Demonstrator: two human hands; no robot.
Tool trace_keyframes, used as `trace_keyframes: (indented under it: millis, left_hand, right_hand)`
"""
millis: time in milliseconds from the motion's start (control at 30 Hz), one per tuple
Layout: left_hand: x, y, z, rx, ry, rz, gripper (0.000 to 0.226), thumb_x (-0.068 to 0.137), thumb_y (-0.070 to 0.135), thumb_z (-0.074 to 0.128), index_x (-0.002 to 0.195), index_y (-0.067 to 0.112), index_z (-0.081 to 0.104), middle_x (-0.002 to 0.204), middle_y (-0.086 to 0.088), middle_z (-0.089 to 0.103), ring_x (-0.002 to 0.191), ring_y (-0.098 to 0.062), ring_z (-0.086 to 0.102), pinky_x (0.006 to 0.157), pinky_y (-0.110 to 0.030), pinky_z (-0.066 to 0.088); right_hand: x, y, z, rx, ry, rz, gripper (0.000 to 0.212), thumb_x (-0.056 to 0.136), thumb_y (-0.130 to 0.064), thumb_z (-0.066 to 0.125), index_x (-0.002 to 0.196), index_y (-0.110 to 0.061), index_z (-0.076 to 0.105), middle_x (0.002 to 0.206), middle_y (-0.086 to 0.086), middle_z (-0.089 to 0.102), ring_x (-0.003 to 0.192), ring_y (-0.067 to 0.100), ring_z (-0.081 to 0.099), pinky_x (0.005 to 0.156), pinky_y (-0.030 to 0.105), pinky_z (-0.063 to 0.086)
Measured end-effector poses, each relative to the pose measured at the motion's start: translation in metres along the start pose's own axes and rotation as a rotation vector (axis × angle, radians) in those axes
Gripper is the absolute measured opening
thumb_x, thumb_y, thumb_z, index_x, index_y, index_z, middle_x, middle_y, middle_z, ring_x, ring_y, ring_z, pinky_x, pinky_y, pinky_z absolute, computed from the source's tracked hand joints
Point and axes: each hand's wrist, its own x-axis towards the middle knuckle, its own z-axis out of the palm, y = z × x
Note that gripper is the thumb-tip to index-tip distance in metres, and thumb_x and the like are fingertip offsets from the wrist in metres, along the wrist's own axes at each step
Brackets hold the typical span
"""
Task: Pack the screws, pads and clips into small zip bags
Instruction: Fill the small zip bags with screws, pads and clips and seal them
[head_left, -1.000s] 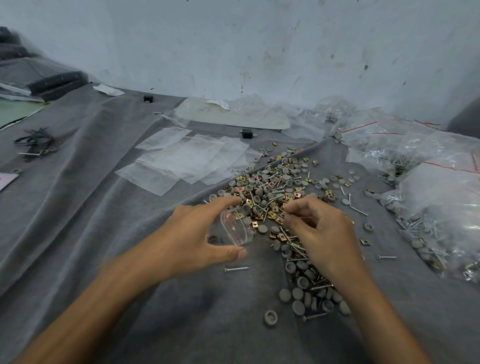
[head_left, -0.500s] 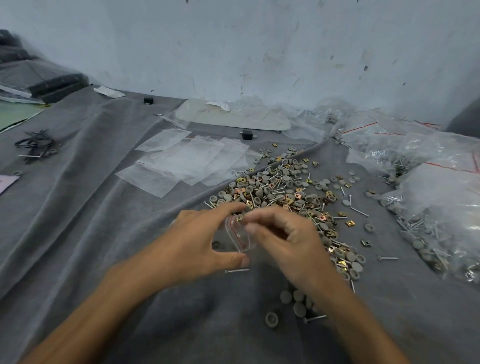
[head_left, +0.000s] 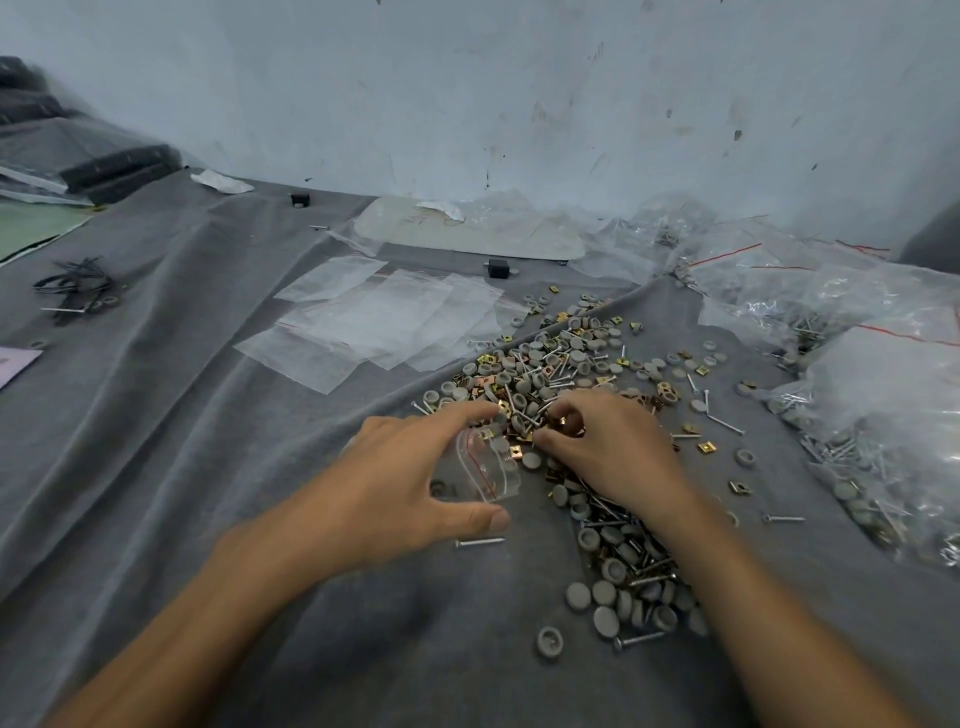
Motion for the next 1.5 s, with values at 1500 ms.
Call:
trace_keyframes:
  millis: [1500]
  left_hand:
    - [0.001,-0.001,0.002,-0.008,0.052,0.041,0.084,0.077,0.068,0.070,0.148,0.052,0.028,0.147,0.024,0.047,0.141,-0.010,0.038,0.117,-0.043,0.031]
  right_hand:
    - [-0.052,-0.037,-0.011,1.248,-0.157,-0.086,0.021,0.085,-0.039,0.071,0.096,-0.024,0.080,0.079,-0.004,0.071,0.071,0.008,0.062,0.064,0.019,0.051]
